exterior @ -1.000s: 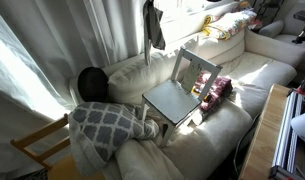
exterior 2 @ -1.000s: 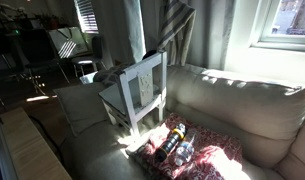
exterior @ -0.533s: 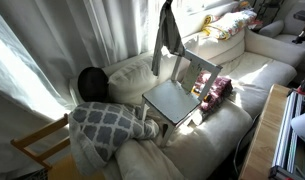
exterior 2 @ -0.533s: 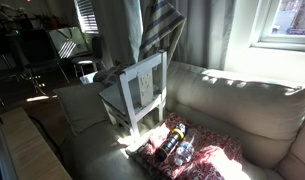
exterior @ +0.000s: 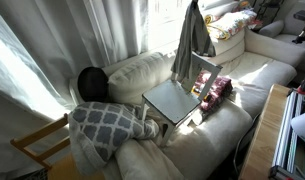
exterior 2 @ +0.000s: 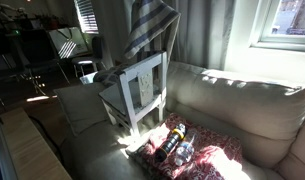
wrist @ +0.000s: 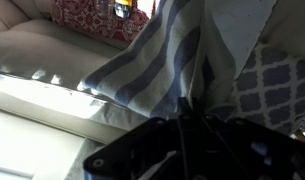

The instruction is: Put the towel on the chair

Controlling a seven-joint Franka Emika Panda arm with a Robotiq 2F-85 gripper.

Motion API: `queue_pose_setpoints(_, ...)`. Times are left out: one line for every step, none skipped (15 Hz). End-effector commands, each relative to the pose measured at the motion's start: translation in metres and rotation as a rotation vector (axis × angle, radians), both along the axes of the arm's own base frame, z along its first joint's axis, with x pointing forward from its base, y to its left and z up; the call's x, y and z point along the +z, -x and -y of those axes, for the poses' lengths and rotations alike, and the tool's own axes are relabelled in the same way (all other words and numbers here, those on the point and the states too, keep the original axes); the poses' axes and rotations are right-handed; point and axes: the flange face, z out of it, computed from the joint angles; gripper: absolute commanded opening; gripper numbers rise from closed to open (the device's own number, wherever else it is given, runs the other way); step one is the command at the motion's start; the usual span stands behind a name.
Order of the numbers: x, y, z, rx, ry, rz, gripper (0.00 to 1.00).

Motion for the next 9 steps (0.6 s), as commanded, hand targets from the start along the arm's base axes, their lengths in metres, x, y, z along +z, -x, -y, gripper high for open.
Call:
queue_pose_setpoints(0.001,0.005,0.002,0.0,0.002,-0.004,0.04)
queue_pose_setpoints(0.001,0.008,0.003,0.0,0.003,-0.006,0.04)
queue_pose_setpoints(0.0,0.009,0.003,0.001,0.003,-0.008,0.04)
queue_pose_setpoints(-0.001,0.01,0.003,0.002,0.004,-0.009,0.04)
queue_pose_setpoints(-0.001,0.01,0.002,0.002,0.004,-0.009,0.01)
queue_pose_setpoints(-0.002,0.01,0.005,0.019,0.009,-0.018,0.01)
queue_pose_setpoints(-0.005,0.013,0.015,0.041,0.023,-0.048,0.01)
queue_pose_setpoints(-0.006,0.017,0.023,0.056,0.035,-0.063,0.01)
queue_pose_setpoints(-0.006,0.021,0.033,0.084,0.044,-0.079,0.01)
